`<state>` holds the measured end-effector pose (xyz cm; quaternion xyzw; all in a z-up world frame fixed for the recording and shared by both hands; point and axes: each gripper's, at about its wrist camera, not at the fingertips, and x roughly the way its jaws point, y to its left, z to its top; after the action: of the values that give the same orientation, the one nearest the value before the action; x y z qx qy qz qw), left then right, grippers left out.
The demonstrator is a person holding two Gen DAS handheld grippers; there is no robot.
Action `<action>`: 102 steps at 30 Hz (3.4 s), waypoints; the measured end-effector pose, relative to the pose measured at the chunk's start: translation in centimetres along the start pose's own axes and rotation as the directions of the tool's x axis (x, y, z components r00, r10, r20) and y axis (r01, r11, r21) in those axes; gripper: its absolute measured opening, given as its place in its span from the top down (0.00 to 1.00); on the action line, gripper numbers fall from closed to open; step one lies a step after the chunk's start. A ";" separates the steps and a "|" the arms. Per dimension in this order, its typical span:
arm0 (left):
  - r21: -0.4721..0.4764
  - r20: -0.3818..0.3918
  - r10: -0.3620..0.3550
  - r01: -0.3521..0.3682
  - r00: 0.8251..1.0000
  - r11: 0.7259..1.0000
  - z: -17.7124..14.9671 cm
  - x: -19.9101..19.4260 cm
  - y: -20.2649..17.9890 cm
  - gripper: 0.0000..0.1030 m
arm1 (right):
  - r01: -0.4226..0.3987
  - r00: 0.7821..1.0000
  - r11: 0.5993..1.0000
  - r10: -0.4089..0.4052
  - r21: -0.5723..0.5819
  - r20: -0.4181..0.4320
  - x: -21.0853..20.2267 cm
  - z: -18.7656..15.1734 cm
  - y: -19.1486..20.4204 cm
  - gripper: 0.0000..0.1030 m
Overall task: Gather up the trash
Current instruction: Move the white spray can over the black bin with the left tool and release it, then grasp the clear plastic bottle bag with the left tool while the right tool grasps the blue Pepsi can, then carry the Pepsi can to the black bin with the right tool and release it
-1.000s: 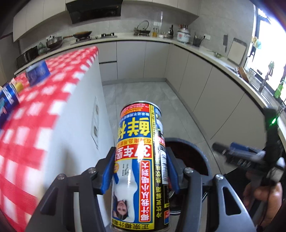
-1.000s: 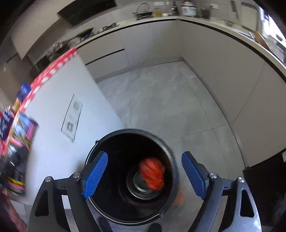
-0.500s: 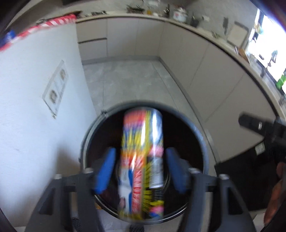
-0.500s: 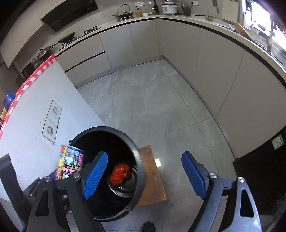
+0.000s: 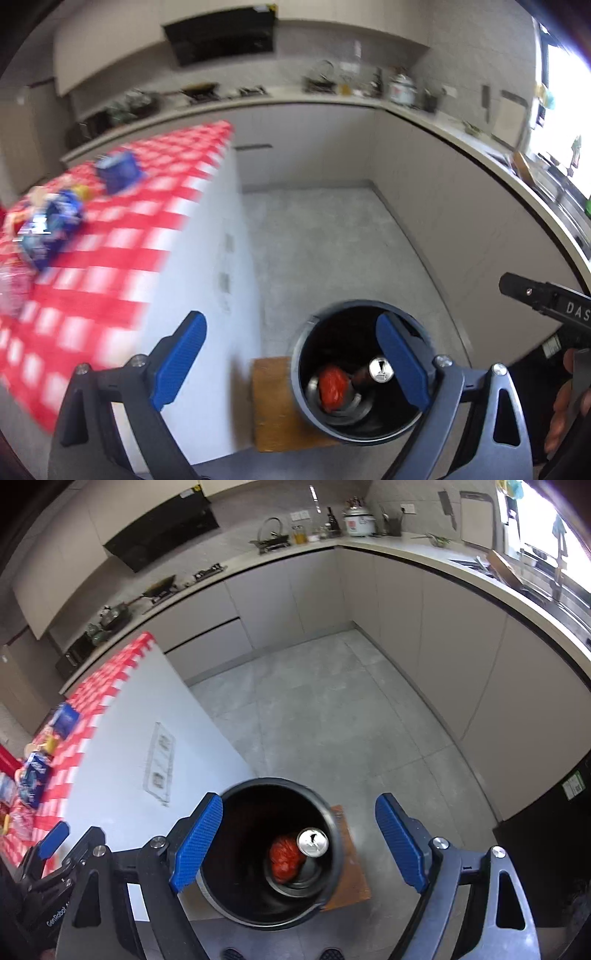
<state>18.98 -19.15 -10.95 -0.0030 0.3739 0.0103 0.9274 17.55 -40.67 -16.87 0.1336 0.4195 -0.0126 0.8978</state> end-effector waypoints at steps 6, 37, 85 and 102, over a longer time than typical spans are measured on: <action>-0.069 0.049 0.127 -0.123 0.991 0.990 -0.4 -2.9 5.9 0.08 | -0.055 0.998 0.997 0.055 -0.049 0.002 -1.0 -0.4 4.5 0.16; -0.272 0.107 0.325 -0.287 0.940 0.918 -0.9 -8.8 21.3 0.08 | -0.199 0.971 0.931 0.229 -0.305 0.065 -5.3 -0.1 22.6 0.16; -0.225 -0.083 0.120 -0.136 0.989 0.965 1.7 4.1 44.0 0.18 | -0.187 0.980 0.972 0.175 -0.141 -0.092 8.8 -2.3 49.4 0.16; -0.201 -0.078 0.034 -0.049 0.996 0.978 2.1 5.4 45.0 0.20 | -0.080 0.981 0.980 0.044 -0.185 -0.189 12.2 -2.4 50.0 0.28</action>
<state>23.36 25.98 -13.05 -0.0900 0.4052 0.0678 0.9073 30.41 9.24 -16.09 0.0604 0.4956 0.0684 0.8638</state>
